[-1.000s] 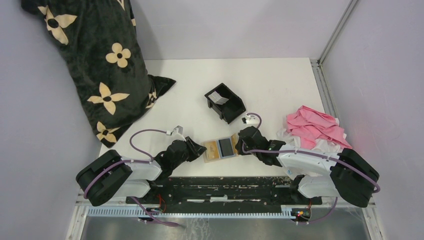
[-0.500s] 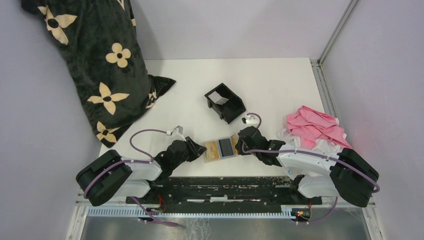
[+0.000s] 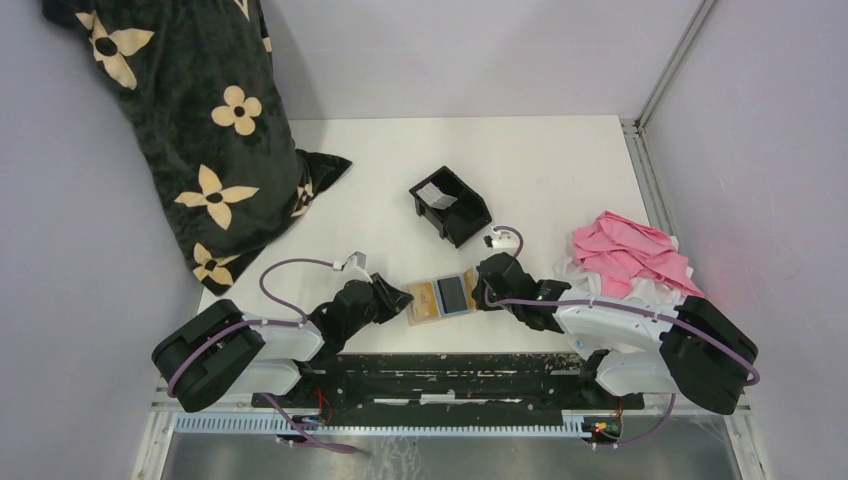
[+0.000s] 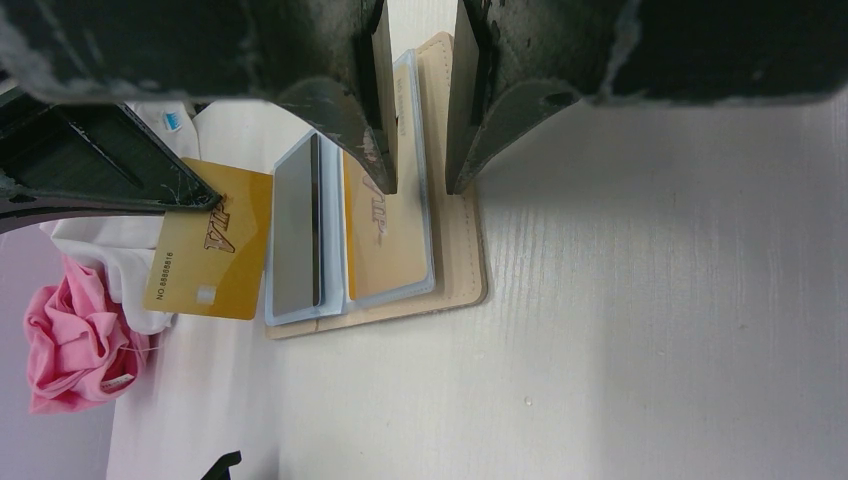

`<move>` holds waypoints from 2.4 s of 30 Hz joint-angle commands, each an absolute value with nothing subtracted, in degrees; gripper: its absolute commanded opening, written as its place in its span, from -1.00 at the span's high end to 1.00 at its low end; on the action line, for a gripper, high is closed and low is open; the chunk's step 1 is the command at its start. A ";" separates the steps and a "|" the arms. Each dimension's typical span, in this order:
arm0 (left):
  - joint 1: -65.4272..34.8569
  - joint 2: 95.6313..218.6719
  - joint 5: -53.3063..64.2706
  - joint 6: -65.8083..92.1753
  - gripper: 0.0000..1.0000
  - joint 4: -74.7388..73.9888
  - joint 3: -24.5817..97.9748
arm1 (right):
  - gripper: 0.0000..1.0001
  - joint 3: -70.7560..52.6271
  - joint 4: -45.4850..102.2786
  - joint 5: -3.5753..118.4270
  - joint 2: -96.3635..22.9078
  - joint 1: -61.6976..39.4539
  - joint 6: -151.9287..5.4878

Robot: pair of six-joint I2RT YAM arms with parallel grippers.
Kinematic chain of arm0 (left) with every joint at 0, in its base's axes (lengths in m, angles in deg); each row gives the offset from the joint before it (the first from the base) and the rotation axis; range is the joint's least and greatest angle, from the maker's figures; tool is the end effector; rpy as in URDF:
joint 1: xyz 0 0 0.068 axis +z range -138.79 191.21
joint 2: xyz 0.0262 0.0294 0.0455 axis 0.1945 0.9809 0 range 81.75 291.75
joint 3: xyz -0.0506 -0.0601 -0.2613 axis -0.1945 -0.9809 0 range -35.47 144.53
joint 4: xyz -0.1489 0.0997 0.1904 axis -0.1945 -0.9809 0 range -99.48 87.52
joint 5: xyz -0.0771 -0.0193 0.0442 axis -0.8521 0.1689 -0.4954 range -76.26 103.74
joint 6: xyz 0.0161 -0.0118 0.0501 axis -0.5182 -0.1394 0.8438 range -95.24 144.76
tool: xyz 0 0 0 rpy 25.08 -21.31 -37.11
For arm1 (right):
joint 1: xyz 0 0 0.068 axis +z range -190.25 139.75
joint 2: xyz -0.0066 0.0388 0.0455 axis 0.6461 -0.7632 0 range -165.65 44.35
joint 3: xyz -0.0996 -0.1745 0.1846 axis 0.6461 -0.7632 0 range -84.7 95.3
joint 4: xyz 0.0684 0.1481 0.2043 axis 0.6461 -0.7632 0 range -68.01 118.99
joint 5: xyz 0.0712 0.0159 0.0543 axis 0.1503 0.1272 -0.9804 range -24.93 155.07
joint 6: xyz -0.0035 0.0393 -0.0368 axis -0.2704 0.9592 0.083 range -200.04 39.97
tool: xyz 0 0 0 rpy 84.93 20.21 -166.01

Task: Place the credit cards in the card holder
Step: Turn over the card slot in the card holder.

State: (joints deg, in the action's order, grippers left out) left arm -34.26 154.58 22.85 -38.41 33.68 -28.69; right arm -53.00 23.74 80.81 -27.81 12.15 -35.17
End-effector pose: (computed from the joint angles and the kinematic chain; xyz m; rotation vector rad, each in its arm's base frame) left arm 0.1380 -0.1322 0.1119 -0.4462 2.1957 -0.9480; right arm 0.1541 0.1843 0.1739 -0.0227 2.3896 0.5106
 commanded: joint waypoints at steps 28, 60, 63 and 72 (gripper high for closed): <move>-35.26 156.28 24.56 -39.80 0.37 36.03 -28.71 | 0.98 -50.74 25.63 80.21 -25.48 12.40 -34.41; -35.81 156.85 24.40 -39.75 0.37 35.80 -28.18 | 0.98 -52.48 29.45 78.47 -29.47 12.39 -31.69; -35.83 156.72 24.52 -39.71 0.37 35.49 -28.18 | 0.98 -52.83 29.87 78.43 -29.50 12.40 -31.44; -35.80 156.80 24.56 -39.60 0.37 35.55 -28.35 | 0.98 -53.23 29.59 79.20 -30.28 12.32 -30.45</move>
State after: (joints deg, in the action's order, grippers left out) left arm -35.42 156.29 24.05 -38.44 35.80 -28.69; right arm -52.73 26.99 78.63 -29.71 12.15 -31.68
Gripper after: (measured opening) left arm 0.316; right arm 0.017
